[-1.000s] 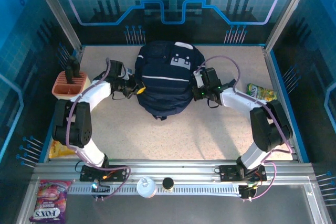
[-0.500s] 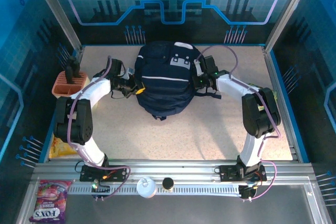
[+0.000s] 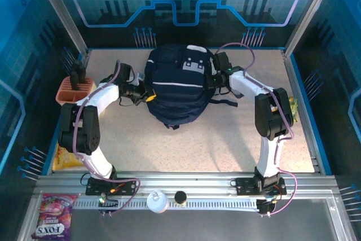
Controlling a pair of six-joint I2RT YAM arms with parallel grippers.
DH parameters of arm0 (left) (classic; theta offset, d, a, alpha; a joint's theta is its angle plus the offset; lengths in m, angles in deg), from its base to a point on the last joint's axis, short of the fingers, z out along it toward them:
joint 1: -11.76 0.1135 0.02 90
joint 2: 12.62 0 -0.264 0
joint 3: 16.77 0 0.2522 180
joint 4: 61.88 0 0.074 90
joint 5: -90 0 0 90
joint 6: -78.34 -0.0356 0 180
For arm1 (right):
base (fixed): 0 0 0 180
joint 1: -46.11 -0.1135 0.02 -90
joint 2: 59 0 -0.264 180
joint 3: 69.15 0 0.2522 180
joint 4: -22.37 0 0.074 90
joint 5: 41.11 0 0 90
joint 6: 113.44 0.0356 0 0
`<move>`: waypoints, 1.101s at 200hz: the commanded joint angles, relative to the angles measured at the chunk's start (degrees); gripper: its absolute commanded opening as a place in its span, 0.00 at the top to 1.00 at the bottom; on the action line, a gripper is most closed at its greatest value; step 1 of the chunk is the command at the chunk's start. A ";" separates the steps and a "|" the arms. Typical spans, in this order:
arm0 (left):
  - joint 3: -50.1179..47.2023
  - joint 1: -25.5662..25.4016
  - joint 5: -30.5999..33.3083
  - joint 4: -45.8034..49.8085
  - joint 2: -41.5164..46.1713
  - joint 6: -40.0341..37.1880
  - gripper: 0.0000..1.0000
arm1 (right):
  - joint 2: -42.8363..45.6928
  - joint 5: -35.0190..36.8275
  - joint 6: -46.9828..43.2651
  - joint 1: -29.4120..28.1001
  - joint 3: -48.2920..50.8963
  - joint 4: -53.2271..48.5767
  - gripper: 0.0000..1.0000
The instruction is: Pack the student bag
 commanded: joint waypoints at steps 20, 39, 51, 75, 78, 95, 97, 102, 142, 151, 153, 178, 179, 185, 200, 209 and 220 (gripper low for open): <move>-1.11 0.85 -1.84 4.76 0.52 -2.54 1.00 | -1.21 5.10 3.09 3.16 -4.54 -0.31 0.89; -1.70 0.85 -0.86 3.86 1.40 -1.82 1.00 | 2.89 3.37 4.47 3.22 -1.97 -0.02 0.71; -2.23 0.85 -0.31 2.88 2.20 -1.04 1.00 | 6.61 0.55 4.85 3.18 0.48 0.54 0.57; -3.60 0.85 0.21 0.68 3.87 0.85 1.00 | 14.05 -7.88 6.45 3.08 8.10 4.57 0.36; -3.82 0.85 0.36 0.47 4.05 1.04 1.00 | 14.68 -9.14 6.66 3.12 8.89 5.19 0.34; -4.40 0.85 0.39 -0.71 4.65 1.91 0.99 | 16.72 -15.46 8.21 3.05 12.20 7.70 0.27; -4.44 0.85 0.40 -0.76 4.65 1.98 0.99 | 16.71 -16.17 8.39 3.05 12.32 7.91 0.27; -4.45 0.85 0.25 -0.89 4.52 2.19 0.99 | 16.58 -17.68 8.96 3.00 12.59 8.20 0.26; -4.44 0.85 0.02 -1.54 3.69 3.17 0.97 | 11.42 -23.86 13.65 1.42 10.53 10.54 0.20; -4.52 0.85 -0.03 -1.55 3.64 3.26 0.96 | 9.78 -24.28 13.87 0.92 9.36 10.69 0.20; -4.54 0.85 -0.04 -1.55 3.68 3.26 0.95 | 9.50 -24.27 13.88 0.81 9.10 10.77 0.20; -4.54 0.85 -0.11 -1.46 3.49 3.20 0.94 | 5.00 -25.05 13.81 0.01 5.13 9.68 0.19; -4.54 0.85 -0.07 -1.44 3.50 3.19 0.94 | 4.79 -25.08 13.75 -0.01 5.13 9.55 0.19; -4.54 0.87 -0.10 -1.48 3.51 3.17 0.94 | 3.87 -25.38 13.68 -0.10 4.36 9.21 0.19; -4.54 0.85 -0.17 -1.41 3.42 3.21 0.93 | 1.98 -27.28 12.79 -0.61 3.05 8.85 0.19; -4.54 0.87 -0.09 -1.48 3.42 3.22 0.93 | 1.24 -28.17 12.33 -0.96 2.51 8.40 0.19; -4.54 0.85 -0.18 -1.52 3.34 3.25 0.92 | 0.84 -28.87 11.42 -1.44 2.42 7.90 0.19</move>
